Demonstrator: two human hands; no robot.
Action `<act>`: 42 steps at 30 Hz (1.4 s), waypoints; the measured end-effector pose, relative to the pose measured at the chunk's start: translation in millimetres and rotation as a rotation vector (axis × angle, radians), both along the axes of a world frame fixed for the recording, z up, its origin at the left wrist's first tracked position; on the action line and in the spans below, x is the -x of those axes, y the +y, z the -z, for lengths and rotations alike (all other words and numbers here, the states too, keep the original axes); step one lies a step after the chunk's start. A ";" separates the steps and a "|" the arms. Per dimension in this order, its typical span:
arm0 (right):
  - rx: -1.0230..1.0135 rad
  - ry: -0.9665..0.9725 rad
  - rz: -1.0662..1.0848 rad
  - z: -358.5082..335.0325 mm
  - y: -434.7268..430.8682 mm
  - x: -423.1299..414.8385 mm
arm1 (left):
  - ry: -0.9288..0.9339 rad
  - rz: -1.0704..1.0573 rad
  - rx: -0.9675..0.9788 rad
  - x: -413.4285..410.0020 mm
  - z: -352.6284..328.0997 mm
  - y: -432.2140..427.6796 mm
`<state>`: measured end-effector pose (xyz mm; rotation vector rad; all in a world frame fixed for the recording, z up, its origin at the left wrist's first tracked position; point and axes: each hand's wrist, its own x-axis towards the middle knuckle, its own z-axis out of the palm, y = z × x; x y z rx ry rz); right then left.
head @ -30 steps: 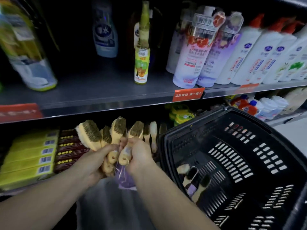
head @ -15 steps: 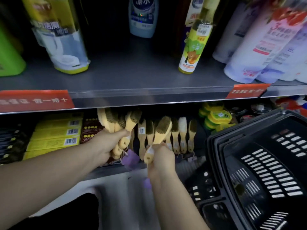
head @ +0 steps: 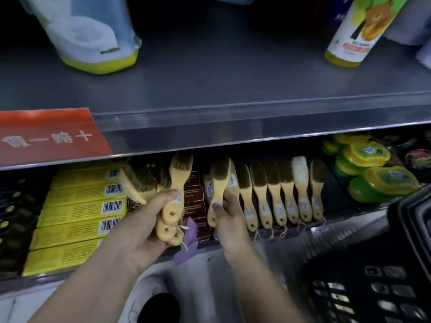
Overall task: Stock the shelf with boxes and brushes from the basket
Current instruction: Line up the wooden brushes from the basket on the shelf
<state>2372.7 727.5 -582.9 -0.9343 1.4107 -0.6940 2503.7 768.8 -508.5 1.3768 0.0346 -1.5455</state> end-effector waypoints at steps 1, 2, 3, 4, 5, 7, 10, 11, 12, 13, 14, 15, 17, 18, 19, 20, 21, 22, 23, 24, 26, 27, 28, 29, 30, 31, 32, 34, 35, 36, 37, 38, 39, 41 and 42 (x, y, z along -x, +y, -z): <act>0.056 0.068 -0.031 5.9 0.1 -0.7 | 0.007 -0.016 0.013 -1.5 0.8 -0.8; 0.114 0.133 -0.051 9.9 0.5 -0.4 | 0.015 -0.027 0.030 -2.2 1.4 -1.9; 0.162 0.183 -0.071 12.0 1.0 0.4 | 0.020 -0.034 0.047 -2.3 1.6 -2.7; 0.201 0.210 -0.087 12.8 1.8 1.2 | 0.023 -0.033 0.064 -1.5 2.4 -3.3; 0.236 0.225 -0.102 13.2 2.4 2.6 | 0.023 -0.021 0.080 -0.6 3.6 -3.1; 0.292 0.235 -0.123 13.9 2.4 4.4 | 0.010 0.016 0.100 2.1 6.8 -2.7; 0.280 0.296 -0.175 15.3 -0.9 7.3 | -0.022 0.049 0.093 7.9 11.0 -2.1; 0.274 0.328 -0.203 16.0 -1.7 8.6 | -0.029 0.057 0.092 10.0 10.9 -2.1; 0.287 0.372 -0.232 16.1 -2.2 10.0 | -0.031 0.065 0.094 11.8 10.7 -2.2; 0.310 0.416 -0.257 15.9 -2.4 11.8 | -0.028 0.070 0.096 12.9 10.5 -2.1; 0.334 0.446 -0.276 15.4 -2.1 13.4 | -0.019 0.080 0.100 14.4 10.0 -2.2; 0.348 0.454 -0.289 14.6 -1.4 15.1 | -0.008 0.095 0.104 15.2 9.7 -2.1; 0.360 0.431 -0.286 11.4 1.0 18.0 | 0.029 0.111 0.110 17.1 7.5 -2.0; 0.367 0.426 -0.268 9.6 1.9 19.2 | 0.055 0.099 0.115 17.9 5.9 -2.0; 0.379 0.432 -0.250 7.9 2.6 20.9 | 0.075 0.080 0.116 18.4 4.7 -1.9; 0.391 0.444 -0.241 6.8 3.3 22.6 | 0.086 0.064 0.113 18.9 3.7 -1.9; 0.401 0.459 -0.238 6.8 4.1 24.7 | 0.090 0.052 0.110 18.9 3.7 -1.7; 0.406 0.479 -0.238 7.0 5.3 27.3 | 0.088 0.043 0.106 18.8 4.3 -1.7; 0.415 0.506 -0.239 7.4 7.0 30.8 | 0.083 0.039 0.102 18.3 5.3 -1.5; 0.430 0.540 -0.248 7.9 9.3 34.7 | 0.077 0.041 0.098 18.1 5.9 -1.6; 0.462 0.602 -0.304 9.8 15.4 43.5 | 0.077 0.038 0.096 18.2 6.6 -1.9; 0.466 0.630 -0.351 11.0 18.9 47.0 | 0.082 0.032 0.097 18.2 6.9 -1.6; 0.466 0.665 -0.398 12.2 22.2 49.3 | 0.088 0.028 0.098 18.6 7.2 -1.9; 0.468 0.707 -0.438 13.7 24.8 50.4 | 0.088 0.027 0.097 19.0 7.4 -1.9; 0.471 0.755 -0.468 14.7 26.8 50.3 | 0.087 0.033 0.094 19.6 7.6 -1.8; 0.471 0.795 -0.483 14.8 28.8 49.9 | 0.087 0.044 0.091 20.6 7.8 -1.8; 0.474 0.816 -0.482 14.7 30.6 49.4 | 0.091 0.063 0.091 21.8 8.0 -1.7; 0.468 0.773 -0.444 14.0 32.7 50.9 | 0.094 0.116 0.093 24.5 8.0 -0.8; 0.460 0.721 -0.424 12.3 32.5 52.7 | 0.087 0.143 0.093 25.6 8.7 -0.5; 0.458 0.677 -0.414 9.6 32.1 54.7 | 0.077 0.169 0.091 26.6 9.7 0.0; 0.470 0.655 -0.414 6.6 31.2 56.5 | 0.067 0.190 0.088 27.5 10.9 0.4; 0.496 0.655 -0.423 3.7 30.2 57.9 | 0.058 0.206 0.086 28.4 12.1 0.1; 0.529 0.667 -0.429 0.7 28.9 58.9 | 0.053 0.215 0.085 28.9 12.9 -0.1; 0.645 0.695 -0.387 -5.7 27.7 59.0 | 0.060 0.214 0.091 29.9 13.7 -0.9; 0.728 0.705 -0.347 -8.7 28.4 58.0 | 0.067 0.208 0.098 30.1 14.0 -1.2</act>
